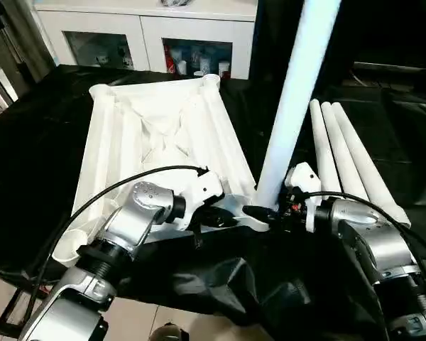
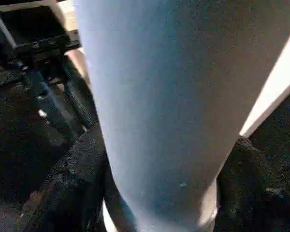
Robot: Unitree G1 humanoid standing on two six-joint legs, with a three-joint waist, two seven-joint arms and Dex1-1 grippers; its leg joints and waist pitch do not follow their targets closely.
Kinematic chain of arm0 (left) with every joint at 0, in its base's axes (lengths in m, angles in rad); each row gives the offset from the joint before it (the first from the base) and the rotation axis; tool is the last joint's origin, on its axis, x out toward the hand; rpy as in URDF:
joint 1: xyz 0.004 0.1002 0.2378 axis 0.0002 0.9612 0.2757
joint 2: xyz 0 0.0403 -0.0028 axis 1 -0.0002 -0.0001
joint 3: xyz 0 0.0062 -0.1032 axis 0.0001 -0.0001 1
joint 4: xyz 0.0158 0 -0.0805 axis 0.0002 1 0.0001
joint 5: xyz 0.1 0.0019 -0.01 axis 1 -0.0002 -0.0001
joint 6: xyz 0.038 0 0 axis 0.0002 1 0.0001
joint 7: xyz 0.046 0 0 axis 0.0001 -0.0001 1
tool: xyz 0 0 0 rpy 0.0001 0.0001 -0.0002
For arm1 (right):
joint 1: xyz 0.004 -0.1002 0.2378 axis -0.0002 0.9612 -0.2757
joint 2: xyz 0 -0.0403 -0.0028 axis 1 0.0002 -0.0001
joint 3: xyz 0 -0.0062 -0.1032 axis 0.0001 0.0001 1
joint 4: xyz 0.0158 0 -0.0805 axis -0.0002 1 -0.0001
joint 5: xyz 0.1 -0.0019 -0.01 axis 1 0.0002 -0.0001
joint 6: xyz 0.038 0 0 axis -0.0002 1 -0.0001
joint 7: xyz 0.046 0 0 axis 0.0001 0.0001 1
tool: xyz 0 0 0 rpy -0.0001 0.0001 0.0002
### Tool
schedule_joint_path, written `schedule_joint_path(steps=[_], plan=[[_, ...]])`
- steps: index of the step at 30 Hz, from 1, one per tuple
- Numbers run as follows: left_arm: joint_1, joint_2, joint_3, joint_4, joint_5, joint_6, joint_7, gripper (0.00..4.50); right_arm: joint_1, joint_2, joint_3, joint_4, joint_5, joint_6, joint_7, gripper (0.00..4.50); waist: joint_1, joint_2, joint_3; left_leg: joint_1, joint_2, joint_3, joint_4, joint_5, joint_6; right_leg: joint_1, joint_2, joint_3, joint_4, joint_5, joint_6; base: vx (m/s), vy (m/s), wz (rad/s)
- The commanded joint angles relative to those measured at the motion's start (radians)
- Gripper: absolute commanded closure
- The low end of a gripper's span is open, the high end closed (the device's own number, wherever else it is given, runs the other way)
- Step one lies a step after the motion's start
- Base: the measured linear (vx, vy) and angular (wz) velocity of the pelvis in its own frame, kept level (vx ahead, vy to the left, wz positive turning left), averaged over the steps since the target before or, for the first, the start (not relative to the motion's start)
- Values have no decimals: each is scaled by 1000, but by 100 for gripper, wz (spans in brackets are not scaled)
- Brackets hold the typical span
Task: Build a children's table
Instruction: Rotate leg to tighten
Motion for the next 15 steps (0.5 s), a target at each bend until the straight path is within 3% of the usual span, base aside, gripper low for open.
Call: schedule_joint_path(steps=[1,4,8,10,12,14,15], plan=[[-43,-91,51,28,-15,8,141,450,0,63,18,66,-82,-4,-168,181,-6,-16,-65,13,57,-20,-68,-168,59,51,-90,51,-80,-237,-201,0,0,0],[-69,-148,81,69,-13,25,246,450,-14,115,5,120,-107,12,-290,185,-11,-18,-63,16,51,-21,-72,-197,36,53,-93,51,-91,-338,-164,0,0,0],[-118,-248,148,136,-32,65,424,450,-40,214,-44,178,-84,55,-440,185,-14,-16,-63,22,50,-22,-74,-219,25,51,-92,52,-97,-361,-156,0,0,0],[-154,-312,176,178,-42,60,526,450,-67,285,-63,206,-68,67,-516,186,-13,-12,-67,21,52,-22,-73,-202,25,51,-91,54,-91,-313,-160,0,0,0],[-161,-332,169,182,-36,55,530,450,-76,310,-58,203,-70,60,-524,186,-9,-16,-72,18,47,-22,-69,-161,47,58,-91,54,-85,-232,-168,0,0,0],[-160,-342,161,179,-30,53,522,450,-80,320,-57,204,-75,50,-528,186,-7,-12,-76,13,47,-21,-65,-122,71,60,-92,53,-78,-173,-180,0,0,0],[-161,-345,159,180,-26,52,519,450,-82,323,-59,207,-73,46,-529,151,-7,-13,-77,12,47,-20,-64,-112,83,60,-91,52,-77,-156,-184,0,0,0]])
